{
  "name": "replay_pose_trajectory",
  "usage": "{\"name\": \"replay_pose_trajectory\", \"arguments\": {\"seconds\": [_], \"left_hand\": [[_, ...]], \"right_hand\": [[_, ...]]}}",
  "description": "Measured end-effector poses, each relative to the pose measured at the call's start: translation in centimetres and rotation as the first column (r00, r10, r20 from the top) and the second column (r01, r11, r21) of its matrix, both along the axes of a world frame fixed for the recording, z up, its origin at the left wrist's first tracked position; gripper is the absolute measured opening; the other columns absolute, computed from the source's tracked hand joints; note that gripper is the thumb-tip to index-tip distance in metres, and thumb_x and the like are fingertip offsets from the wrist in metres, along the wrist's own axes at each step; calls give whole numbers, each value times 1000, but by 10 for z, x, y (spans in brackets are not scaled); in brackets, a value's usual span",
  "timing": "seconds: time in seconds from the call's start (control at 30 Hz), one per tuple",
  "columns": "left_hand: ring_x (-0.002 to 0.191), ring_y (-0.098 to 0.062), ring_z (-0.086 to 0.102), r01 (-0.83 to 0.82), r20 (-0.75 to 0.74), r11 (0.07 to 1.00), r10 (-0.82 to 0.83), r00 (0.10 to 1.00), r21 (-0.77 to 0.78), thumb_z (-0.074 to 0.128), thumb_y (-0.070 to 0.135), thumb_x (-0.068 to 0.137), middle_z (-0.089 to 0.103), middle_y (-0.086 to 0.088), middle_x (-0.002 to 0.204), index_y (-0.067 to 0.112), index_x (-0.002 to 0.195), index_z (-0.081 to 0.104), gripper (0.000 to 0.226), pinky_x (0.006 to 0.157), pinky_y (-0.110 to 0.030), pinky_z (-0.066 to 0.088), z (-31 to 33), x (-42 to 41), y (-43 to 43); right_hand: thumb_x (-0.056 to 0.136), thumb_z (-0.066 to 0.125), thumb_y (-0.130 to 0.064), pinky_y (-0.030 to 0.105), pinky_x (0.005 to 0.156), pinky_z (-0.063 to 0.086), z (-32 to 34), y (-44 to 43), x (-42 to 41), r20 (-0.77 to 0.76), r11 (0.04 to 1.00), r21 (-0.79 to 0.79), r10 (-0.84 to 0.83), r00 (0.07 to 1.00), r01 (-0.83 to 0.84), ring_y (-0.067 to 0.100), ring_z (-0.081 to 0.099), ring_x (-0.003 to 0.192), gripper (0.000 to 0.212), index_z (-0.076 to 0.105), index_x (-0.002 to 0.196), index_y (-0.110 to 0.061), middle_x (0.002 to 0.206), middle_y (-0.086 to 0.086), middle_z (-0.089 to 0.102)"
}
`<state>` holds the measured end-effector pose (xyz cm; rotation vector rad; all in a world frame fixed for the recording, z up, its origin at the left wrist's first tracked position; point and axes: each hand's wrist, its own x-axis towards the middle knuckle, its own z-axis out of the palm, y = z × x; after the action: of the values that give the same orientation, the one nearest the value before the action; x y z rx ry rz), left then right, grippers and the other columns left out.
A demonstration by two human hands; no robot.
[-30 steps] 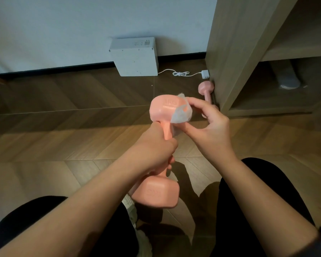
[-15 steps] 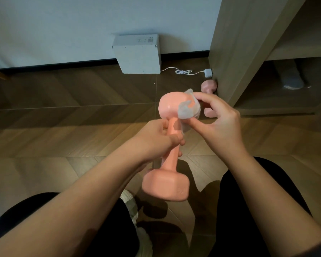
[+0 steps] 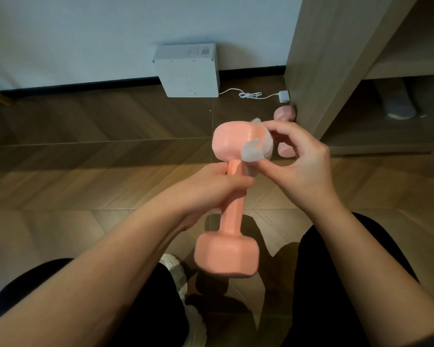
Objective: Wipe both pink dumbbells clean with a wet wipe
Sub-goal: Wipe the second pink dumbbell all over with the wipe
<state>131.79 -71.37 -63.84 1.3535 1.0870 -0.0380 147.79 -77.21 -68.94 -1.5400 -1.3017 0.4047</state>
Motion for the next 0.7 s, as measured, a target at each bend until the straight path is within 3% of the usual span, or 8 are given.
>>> {"name": "replay_pose_trajectory", "arguments": {"seconds": [0.1,0.23,0.4,0.6,0.7], "left_hand": [[86,-10,66,-26,133,992,42,990,-120,48,8,96,68,-8,101,16,121,57,28,81,-30,53,5,-4,4],[89,-22,70,-22,198,986,55,979,-166,41,11,103,69,-12,98,16,130,49,28,73,-29,59,5,-4,2],[81,-22,71,-11,185,989,39,982,-151,48,18,101,71,-10,92,11,122,57,24,60,-25,55,8,-2,5],[88,-27,72,-69,74,996,73,995,-54,65,20,90,74,-11,94,16,112,58,23,77,-43,58,3,1,4],[91,-25,71,-91,37,996,91,995,-6,71,22,84,71,-12,100,16,108,57,28,67,-36,57,4,2,2]], "right_hand": [[77,81,-30,25,93,52,1,-1,5,-62,1000,8,-17,998,18,6,59,112,49,63,120,-17,117,-9,65],[77,81,-29,33,92,53,0,0,9,-110,999,33,-3,994,7,11,61,109,49,63,120,-16,114,-8,66],[77,80,-34,34,93,55,-1,-2,11,-165,999,-15,-32,986,30,7,60,112,49,62,121,-23,116,-11,65],[76,81,-33,33,93,55,-1,-2,10,-181,1000,-13,-18,983,16,7,60,113,51,63,122,-19,117,-12,65],[76,81,-34,35,93,54,-1,-3,9,-173,1000,-26,-12,985,7,5,59,113,51,62,122,-23,117,-15,64]]}}
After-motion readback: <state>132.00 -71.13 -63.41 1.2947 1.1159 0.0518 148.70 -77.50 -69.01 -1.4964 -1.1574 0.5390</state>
